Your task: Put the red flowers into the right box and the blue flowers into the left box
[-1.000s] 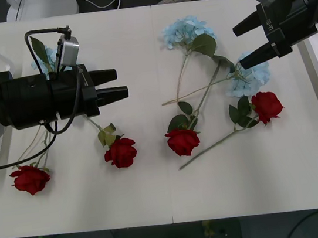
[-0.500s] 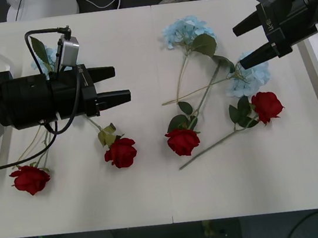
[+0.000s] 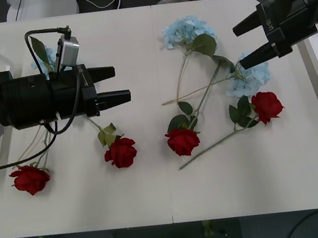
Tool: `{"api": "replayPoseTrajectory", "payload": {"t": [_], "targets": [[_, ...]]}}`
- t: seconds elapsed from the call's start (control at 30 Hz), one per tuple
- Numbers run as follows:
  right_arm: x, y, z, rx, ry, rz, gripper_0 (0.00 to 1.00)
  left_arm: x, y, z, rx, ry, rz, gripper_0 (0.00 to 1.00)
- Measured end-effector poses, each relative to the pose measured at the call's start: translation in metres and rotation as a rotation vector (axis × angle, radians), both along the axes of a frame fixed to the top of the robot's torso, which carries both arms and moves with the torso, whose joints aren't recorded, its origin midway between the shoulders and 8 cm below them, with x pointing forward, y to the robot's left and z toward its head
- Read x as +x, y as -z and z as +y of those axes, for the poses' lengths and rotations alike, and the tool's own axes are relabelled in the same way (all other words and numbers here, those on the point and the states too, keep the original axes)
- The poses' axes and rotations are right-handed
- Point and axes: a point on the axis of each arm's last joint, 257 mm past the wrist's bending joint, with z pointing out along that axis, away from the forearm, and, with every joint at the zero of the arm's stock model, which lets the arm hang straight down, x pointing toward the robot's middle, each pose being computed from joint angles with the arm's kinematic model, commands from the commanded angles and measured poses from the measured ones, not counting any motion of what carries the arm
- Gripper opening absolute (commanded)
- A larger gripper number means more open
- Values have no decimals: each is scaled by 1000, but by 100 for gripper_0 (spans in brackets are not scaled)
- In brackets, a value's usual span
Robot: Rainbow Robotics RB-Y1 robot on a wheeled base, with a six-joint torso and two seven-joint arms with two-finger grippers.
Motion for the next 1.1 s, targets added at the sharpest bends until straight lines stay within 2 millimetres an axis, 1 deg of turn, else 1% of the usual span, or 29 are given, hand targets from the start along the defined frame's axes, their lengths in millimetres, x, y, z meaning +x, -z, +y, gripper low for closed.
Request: {"api": "replayPoseTrajectory", "payload": {"t": [0.47,0.6,0.67,0.7,0.73,0.8,0.83,0.87,0.93,1.0,1.1], "targets": [[0,1,-1,-1,1,3,100,0,0,0,0,0,0,100],[-5,22,-17,-14,33,41,100,0,0,0,0,1,0,100],[-3,22,-24,-22,54,27,100,0,0,0,0,1,0,100],[-3,21,-27,-30,57,18,100,-1,3,0,2,0,6,100],[-5,19,-28,-39,52,10,100,-4,16,3,8,-4,33,100],[-9,16,-33,-59,43,3,100,-18,62,14,16,-29,135,100],[-13,17,-35,-69,34,8,100,-27,80,21,13,-45,180,100],[-17,17,-35,-77,23,16,100,-33,93,28,7,-62,214,100],[-27,20,-34,-90,-4,38,100,-37,105,40,-1,-92,247,100],[-37,21,-30,-89,32,131,100,-31,105,53,3,-121,245,100],[-46,25,-25,-61,308,452,100,-16,101,76,24,-167,230,100]]}}
